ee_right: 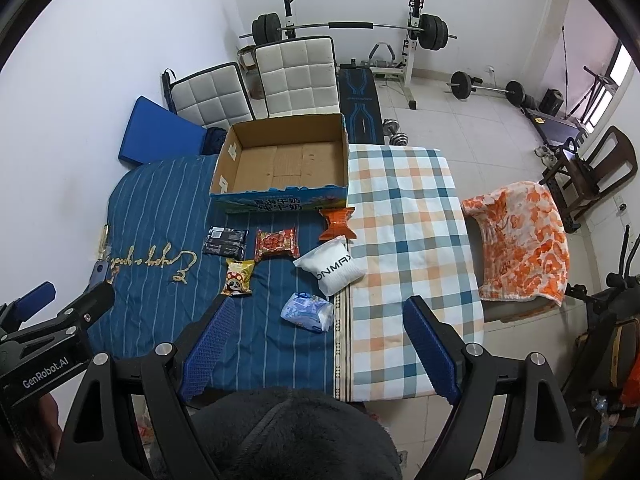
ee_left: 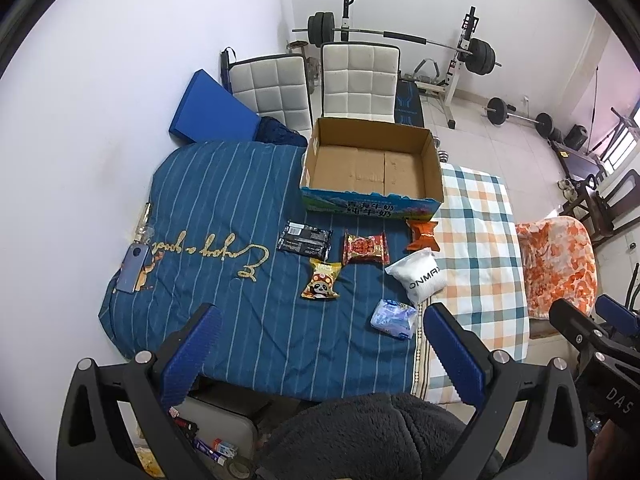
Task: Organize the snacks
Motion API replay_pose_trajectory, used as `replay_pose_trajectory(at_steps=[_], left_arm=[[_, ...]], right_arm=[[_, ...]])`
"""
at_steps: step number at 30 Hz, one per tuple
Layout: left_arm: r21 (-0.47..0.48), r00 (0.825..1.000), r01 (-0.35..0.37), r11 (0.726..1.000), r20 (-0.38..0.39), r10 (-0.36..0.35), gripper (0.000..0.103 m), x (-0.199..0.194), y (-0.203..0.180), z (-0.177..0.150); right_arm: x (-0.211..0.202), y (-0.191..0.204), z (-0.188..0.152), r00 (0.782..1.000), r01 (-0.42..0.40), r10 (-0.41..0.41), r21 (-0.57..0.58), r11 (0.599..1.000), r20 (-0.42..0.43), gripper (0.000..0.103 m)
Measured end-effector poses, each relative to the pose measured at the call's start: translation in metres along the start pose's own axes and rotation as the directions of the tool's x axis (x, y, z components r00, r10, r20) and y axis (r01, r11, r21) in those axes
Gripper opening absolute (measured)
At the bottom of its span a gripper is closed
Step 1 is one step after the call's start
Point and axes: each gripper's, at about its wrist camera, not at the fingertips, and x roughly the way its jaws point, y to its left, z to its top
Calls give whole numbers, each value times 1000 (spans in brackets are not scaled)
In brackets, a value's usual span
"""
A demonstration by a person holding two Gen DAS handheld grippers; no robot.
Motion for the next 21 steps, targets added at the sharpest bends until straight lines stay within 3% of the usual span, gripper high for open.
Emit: replay_pose_trajectory(at_steps=[21], left_arm=[[9,1000,2,1000,12,-2,103,-3,-9,2]], right_arm=[[-7,-3,6,1000,2,-2,-1,1000,9,88]])
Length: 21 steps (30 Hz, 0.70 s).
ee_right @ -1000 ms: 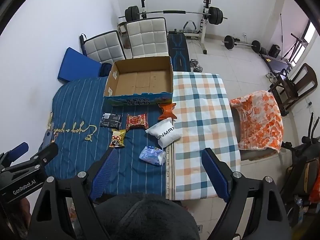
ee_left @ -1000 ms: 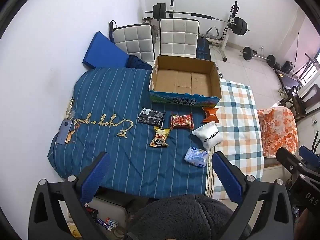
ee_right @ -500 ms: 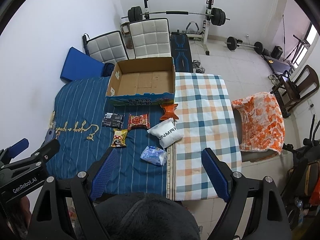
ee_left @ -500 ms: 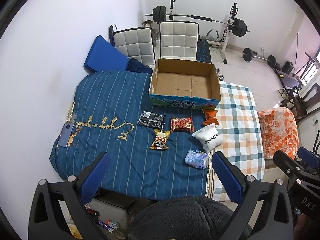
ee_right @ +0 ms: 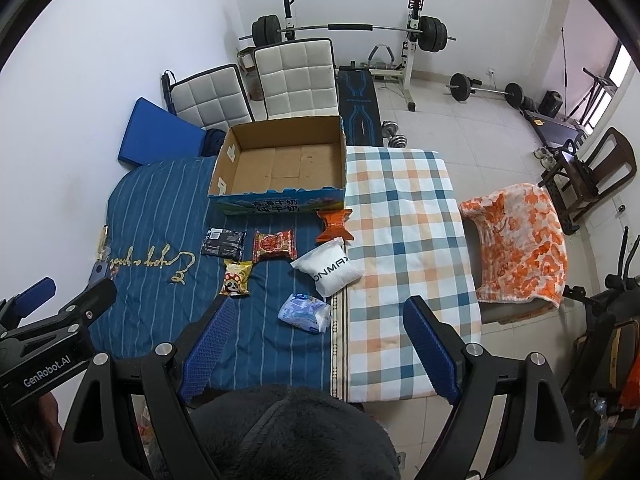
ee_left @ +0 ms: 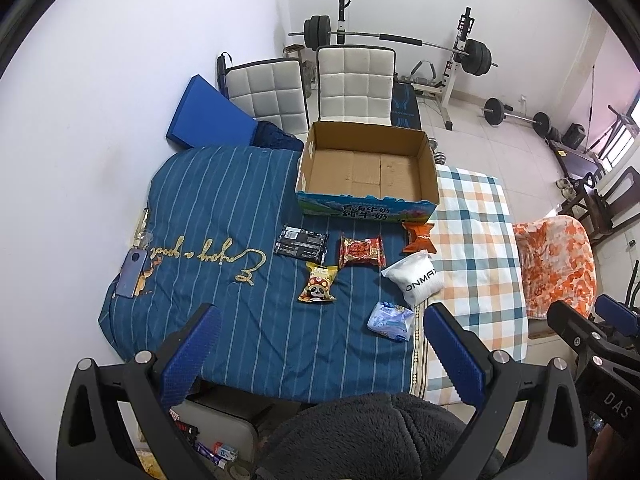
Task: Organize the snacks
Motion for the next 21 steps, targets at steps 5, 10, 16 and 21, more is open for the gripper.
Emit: replay_pose_trajectory(at_steps=[5,10,16,21], left_arm=[[7,1000,2,1000,-1,-2,103,0,1,-1],[4,1000,10,1000,-12,-10,103,2,3,-4],[11,1000,11,1000,-1,-11,103,1,2,-7],[15,1000,14,1000,0,-14,103,0,1,-8]], right_arm=[[-1,1,0,1000,3,-3,1,1000,4,88],[-3,3,-2,1000,10,-10,2,1000,19,88],[-7,2,-3,999,13,-13,8,1000,31,88],[-7,2,-3,999,14,-14,6,1000,32,88]])
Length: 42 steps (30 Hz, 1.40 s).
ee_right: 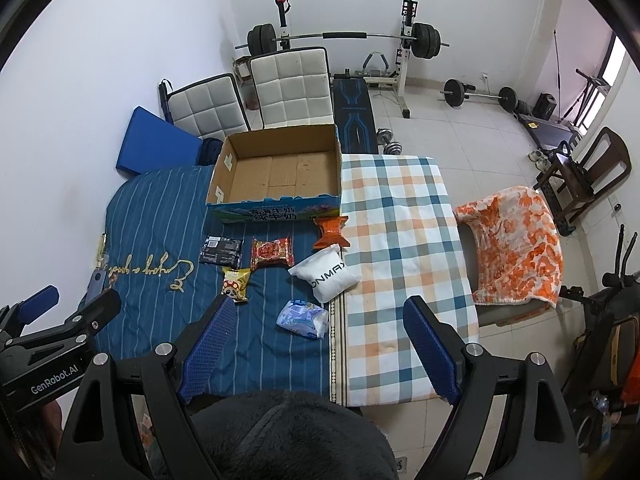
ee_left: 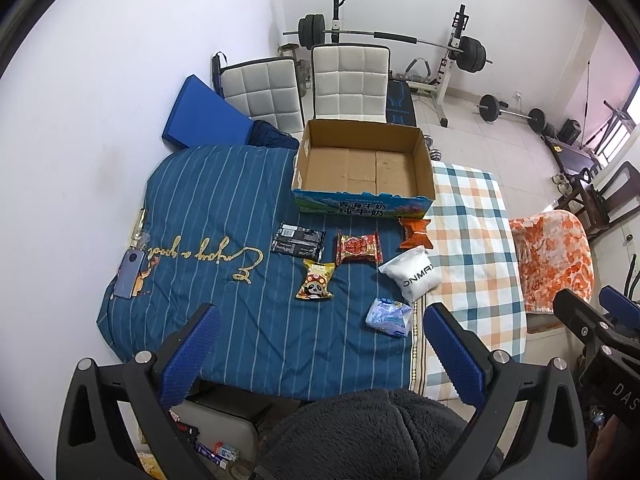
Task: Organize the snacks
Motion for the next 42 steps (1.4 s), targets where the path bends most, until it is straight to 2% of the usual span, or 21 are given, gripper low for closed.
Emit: replay_pose_trajectory(at_steps=[14,27,33,37,42], left_arm=[[-4,1000,-6,1000,9,6,103,-3,1,0],[-7,1000,-7,1000,10,7,103,-3,2,0],[-42,999,-23,999,-27,22,103,36,12,12],[-74,996,-43,996,-81,37,103,80,21,22],[-69,989,-73,995,-137,63,103,147,29,33]], right_arm=[[-7,6,6,1000,-5,6,-12,1000,8,88],[8,9,5,1000,-22,21,-4,1000,-8,88],[61,-8,12,997,-15,18,42,999,-75,88],[125,-20,22,989,1,5,45,999,-151,88],[228,-19,27,974,31,-53,-105,994,-221,88]])
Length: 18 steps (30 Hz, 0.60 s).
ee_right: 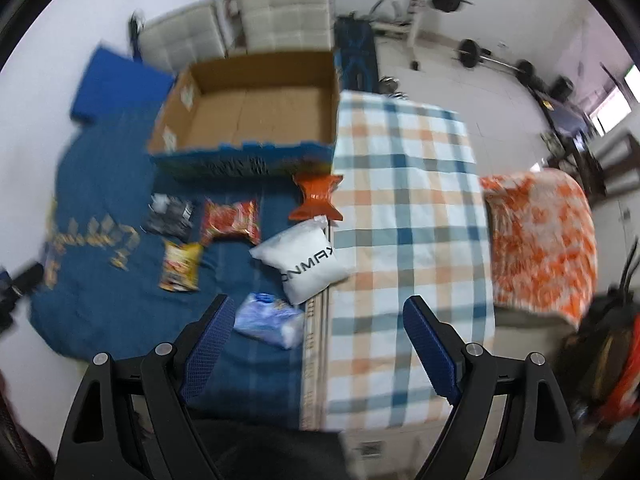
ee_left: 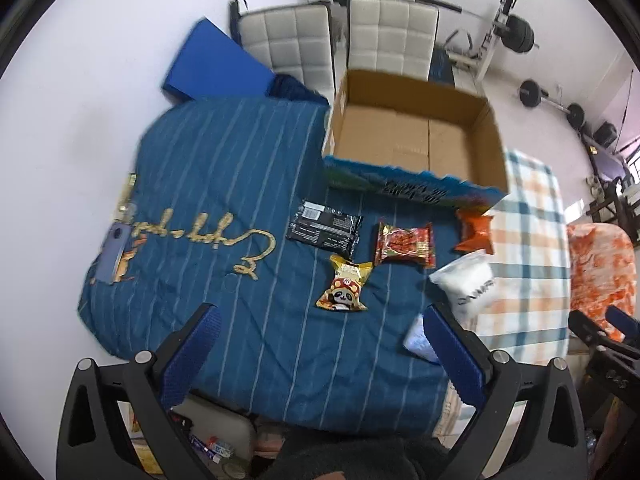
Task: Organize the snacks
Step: 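Grasp the white NMAX pouch with the right tool while the left tool grasps the yellow panda bag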
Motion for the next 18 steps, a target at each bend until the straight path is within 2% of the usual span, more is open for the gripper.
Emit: replay_pose_trajectory(at_steps=[2,5,7,9,12,16,18], left_arm=[[7,1000,-16,1000,-25,16,103,33,0,6],[50,995,-41,998,-93,46,103,92,-6,11],[63,987,-40,997,-155,49,95,134,-8,10],[51,975,-17,999,-221,28,89,172,-8,6],[32,953,36,999,-303,-25,89,217,-12,-1],[33,928,63,997,-370,-46,89,259,-18,-4],[42,919,71,997,-391,-49,89,276,-22,-4]], right_arm=[[46,3,10,999,28,-30,-51,998,-41,88],[117,7,24,993,-6,-7,-112,994,-115,88],[161,13,30,985,0,-26,-156,988,-169,88],[186,19,32,982,5,-43,-203,979,-186,88],[224,27,33,975,-5,-55,-265,964,-216,88],[259,28,33,955,-40,-46,-279,959,-292,98],[274,27,35,943,-74,-20,-267,961,-333,98]])
